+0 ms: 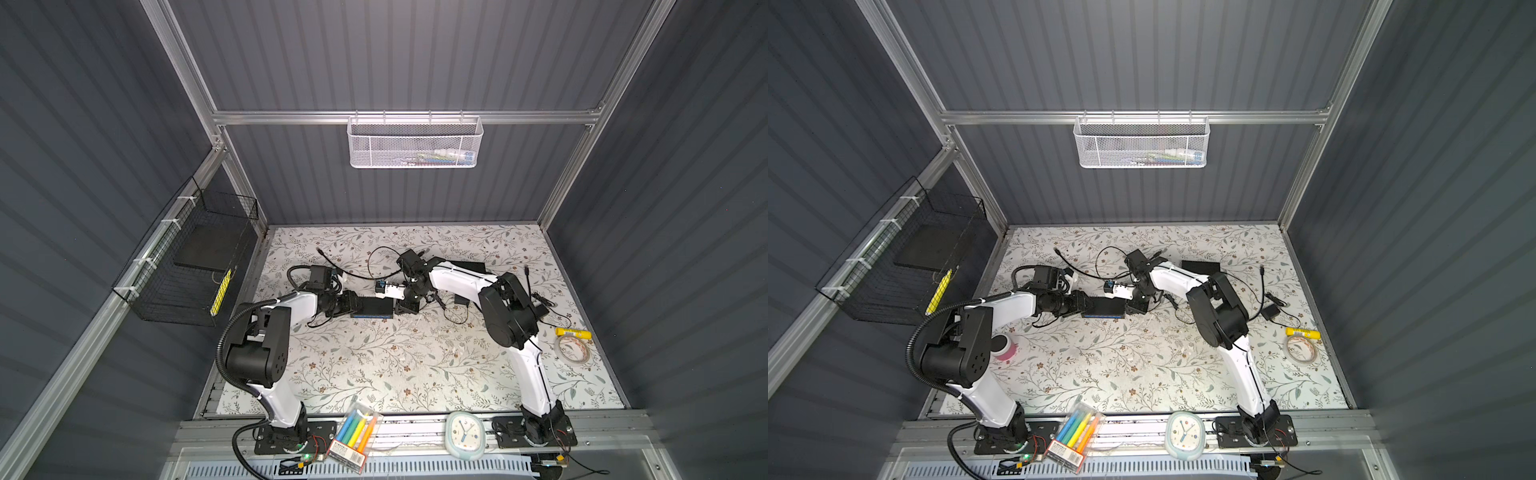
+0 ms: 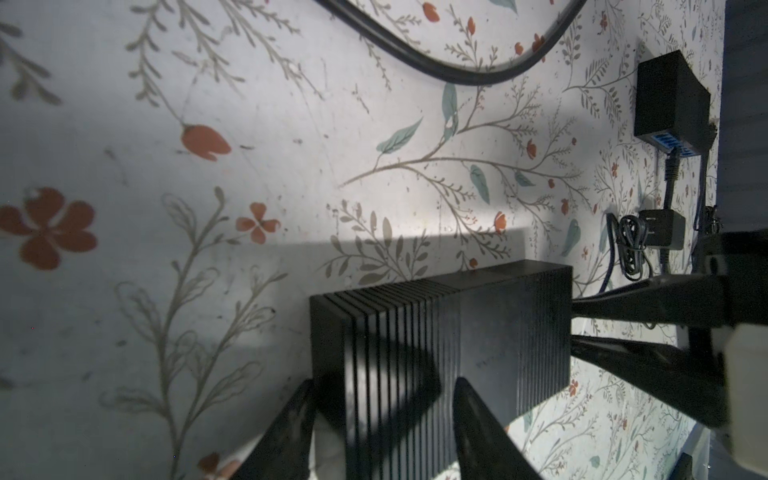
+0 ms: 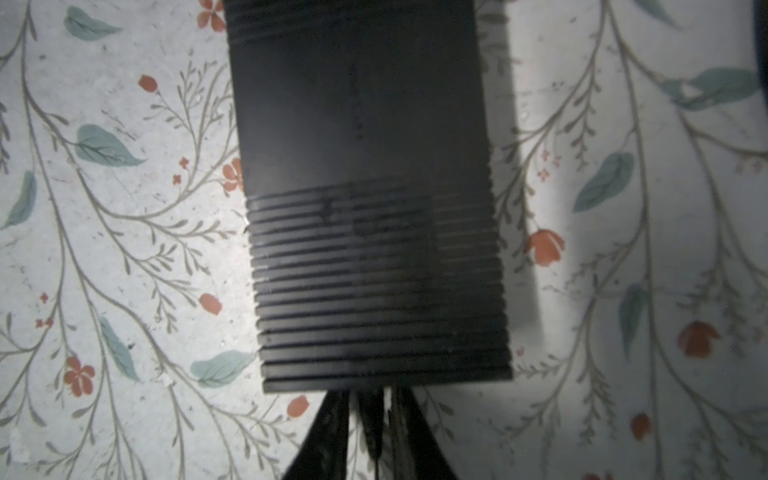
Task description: Insert the plug into the switch port
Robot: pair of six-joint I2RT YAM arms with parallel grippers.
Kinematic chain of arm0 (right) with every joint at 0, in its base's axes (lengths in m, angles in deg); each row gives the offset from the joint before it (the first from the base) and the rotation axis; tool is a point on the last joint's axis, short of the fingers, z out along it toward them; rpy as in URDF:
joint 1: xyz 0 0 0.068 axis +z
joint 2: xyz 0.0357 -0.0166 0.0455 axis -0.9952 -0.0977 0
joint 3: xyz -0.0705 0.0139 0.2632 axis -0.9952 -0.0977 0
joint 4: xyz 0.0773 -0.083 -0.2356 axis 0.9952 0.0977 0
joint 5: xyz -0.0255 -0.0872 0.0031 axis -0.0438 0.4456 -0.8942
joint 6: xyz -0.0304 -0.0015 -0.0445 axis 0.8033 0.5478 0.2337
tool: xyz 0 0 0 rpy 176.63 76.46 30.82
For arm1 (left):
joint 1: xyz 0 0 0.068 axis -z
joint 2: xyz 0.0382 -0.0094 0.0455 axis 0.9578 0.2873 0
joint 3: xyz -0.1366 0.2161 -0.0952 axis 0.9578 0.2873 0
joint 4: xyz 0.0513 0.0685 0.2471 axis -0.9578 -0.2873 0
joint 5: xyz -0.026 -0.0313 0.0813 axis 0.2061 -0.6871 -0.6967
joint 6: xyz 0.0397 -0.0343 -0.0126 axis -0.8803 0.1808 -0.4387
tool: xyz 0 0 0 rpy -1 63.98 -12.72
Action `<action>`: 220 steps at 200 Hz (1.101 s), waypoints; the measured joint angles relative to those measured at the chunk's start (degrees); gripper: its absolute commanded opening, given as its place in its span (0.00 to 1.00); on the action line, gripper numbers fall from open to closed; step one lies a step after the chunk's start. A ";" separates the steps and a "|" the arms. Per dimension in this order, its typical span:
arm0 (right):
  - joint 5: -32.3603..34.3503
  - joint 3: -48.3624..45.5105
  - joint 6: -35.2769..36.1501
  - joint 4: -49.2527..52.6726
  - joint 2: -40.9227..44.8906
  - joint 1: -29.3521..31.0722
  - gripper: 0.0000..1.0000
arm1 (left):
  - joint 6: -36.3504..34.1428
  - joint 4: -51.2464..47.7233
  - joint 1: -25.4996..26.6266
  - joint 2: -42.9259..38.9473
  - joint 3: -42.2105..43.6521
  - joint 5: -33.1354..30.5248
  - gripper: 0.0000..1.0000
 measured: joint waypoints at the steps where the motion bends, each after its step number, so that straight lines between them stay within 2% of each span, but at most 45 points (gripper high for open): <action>1: 0.00 -0.09 -0.02 0.00 0.04 -0.02 0.22 | 0.00 -0.02 0.00 0.02 0.00 0.00 0.53; 93: 0.33 -1.29 -0.85 0.39 0.90 -1.09 0.16 | 0.00 1.01 0.00 0.66 0.00 0.39 0.53; 171: 0.90 0.90 -1.60 2.73 0.09 -0.61 0.01 | 0.07 3.30 0.00 1.25 0.26 0.44 0.53; 220: 2.29 2.91 -2.71 4.26 -0.83 -0.57 0.00 | 0.52 7.04 0.15 1.40 1.60 0.52 0.52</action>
